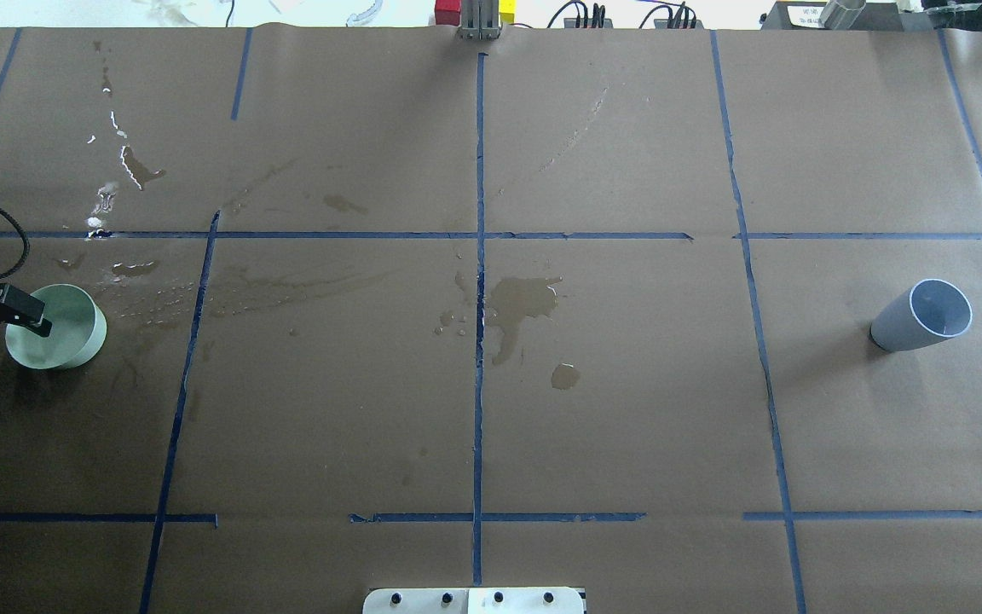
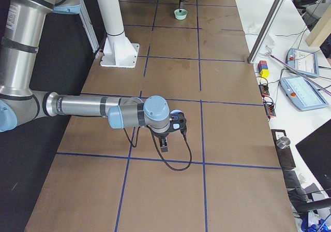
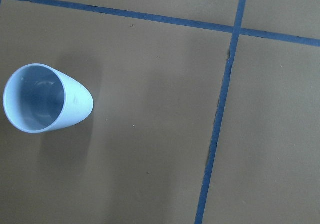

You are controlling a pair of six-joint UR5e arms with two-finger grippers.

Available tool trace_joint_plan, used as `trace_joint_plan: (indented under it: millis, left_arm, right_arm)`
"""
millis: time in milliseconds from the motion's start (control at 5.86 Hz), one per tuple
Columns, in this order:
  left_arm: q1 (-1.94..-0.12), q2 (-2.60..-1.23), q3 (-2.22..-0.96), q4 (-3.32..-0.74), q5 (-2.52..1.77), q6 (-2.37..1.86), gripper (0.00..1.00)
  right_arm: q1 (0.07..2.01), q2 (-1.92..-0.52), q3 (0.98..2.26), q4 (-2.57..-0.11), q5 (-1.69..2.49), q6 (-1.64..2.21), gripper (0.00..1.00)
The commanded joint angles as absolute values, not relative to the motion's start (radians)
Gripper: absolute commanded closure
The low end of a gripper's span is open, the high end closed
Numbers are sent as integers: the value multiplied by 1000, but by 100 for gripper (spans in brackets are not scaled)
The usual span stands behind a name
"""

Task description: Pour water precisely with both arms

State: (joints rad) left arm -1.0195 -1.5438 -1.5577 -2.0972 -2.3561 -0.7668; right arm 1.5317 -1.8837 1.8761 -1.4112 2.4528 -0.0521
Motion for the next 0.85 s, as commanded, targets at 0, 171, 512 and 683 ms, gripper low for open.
trace_joint_plan:
  millis: [0,171,512,683]
  left_arm:
    - [-1014,-1545,-1552,-2097,-2356,-764,75]
    - [-1012,-1545,-1555,-2097,-2356,-767,98]
    - [-1014,-1554,-1587,-2097,-2362,-772,100]
    - [-1012,-1580,-1607,-2095,-2365,-802,100]
  right_arm:
    - [1531,-1885,1876,-1411,2454,-54,0]
    - [1531,-1884,1876,-1411,2454,-54,0]
    - [1532,-1885,1876,-1410,2454,-54,0]
    - [1532,-1885,1876,-1410,2454,-54,0]
